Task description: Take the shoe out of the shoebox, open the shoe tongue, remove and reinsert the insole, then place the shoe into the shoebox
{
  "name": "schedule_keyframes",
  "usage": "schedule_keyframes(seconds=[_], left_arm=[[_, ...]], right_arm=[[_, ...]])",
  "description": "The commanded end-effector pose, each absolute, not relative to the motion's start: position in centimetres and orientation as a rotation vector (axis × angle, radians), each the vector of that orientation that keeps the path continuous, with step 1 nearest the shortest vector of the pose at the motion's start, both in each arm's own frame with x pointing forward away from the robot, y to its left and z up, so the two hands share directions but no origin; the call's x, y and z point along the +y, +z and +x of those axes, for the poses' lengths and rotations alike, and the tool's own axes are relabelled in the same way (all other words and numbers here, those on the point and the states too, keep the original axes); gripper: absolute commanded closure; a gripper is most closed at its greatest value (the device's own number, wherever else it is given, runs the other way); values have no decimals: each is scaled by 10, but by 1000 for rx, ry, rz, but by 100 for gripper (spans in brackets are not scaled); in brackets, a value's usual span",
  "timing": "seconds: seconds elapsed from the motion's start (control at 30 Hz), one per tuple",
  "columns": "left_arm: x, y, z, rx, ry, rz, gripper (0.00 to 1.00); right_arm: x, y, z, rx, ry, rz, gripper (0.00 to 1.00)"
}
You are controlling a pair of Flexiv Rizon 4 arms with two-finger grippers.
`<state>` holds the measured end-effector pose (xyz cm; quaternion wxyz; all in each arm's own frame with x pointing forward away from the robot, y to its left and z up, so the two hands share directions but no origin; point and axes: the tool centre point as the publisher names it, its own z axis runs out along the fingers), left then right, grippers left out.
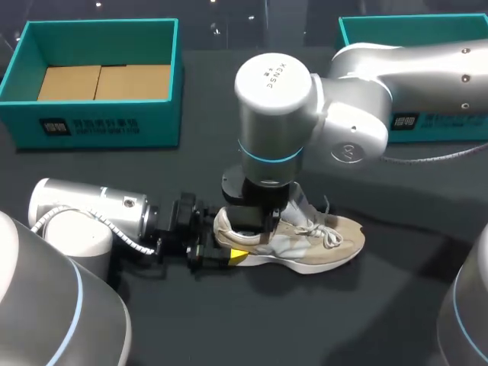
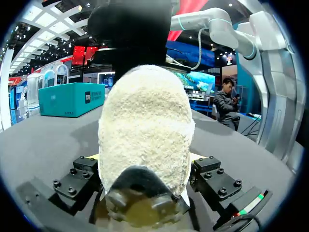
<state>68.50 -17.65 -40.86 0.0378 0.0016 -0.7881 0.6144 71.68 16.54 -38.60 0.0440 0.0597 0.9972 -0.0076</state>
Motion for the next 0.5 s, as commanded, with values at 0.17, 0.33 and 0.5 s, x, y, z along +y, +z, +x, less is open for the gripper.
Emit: schedule_keyframes(seconds=[0.17,0.33,0.5], left_arm=[[-175,-413,684,-2421,1886,6,100],[-175,-413,684,-2421,1886,6,100],[-175,-413,684,-2421,1886,6,100]], right_arm=[[149,-393,719,3065,-3,200,68],[148,-400,718,3090,-9,200,64],[153,-410,713,3135,-2,174,58]])
